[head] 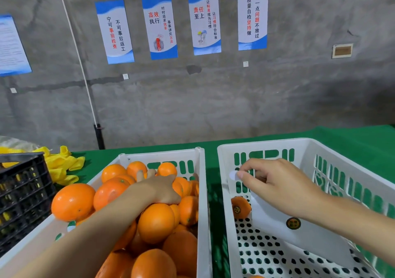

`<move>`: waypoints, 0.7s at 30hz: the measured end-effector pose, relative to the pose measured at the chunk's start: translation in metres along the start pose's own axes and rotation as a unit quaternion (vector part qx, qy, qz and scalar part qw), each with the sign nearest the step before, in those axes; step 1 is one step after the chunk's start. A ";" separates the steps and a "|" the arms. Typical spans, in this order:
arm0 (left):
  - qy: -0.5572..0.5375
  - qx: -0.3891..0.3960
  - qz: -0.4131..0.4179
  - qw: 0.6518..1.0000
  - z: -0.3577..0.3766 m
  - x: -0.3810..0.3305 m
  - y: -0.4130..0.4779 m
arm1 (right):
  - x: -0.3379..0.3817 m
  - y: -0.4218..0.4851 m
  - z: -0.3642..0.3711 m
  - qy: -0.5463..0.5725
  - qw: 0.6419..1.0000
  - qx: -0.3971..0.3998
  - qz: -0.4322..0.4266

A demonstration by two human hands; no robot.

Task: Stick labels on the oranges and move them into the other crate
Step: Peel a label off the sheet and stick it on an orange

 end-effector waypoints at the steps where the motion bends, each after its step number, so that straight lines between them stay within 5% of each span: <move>1: 0.001 0.000 0.003 1.000 0.000 0.000 0.000 | 0.000 0.000 0.000 -0.001 1.000 0.001 -0.001; 4: 0.018 -0.038 0.026 0.999 -0.003 -0.003 -0.004 | 0.001 0.000 0.000 -0.002 1.000 -0.003 -0.005; 7: -0.025 -0.178 0.051 0.982 -0.009 -0.004 -0.013 | -0.002 0.000 -0.002 0.003 1.000 -0.021 0.002; 11: -0.205 -0.341 0.160 0.903 -0.027 -0.012 -0.031 | -0.004 0.002 -0.008 -0.013 0.996 -0.084 0.010; 16: -0.352 -0.309 0.286 0.836 -0.026 -0.050 -0.061 | -0.001 0.001 -0.014 -0.026 0.985 -0.172 0.000; 21: -0.323 -0.265 0.335 0.844 -0.017 -0.078 -0.081 | 0.007 -0.003 -0.020 -0.062 0.971 -0.222 -0.070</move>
Point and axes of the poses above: each hand's wrist, its own y-axis towards the middle knuckle, its own z-axis out of the palm, x = y × z, the point moved 2 cm from there along y, towards the middle knuckle, and after that the axes turned 2 degrees about -y, right-handed, at the moved point
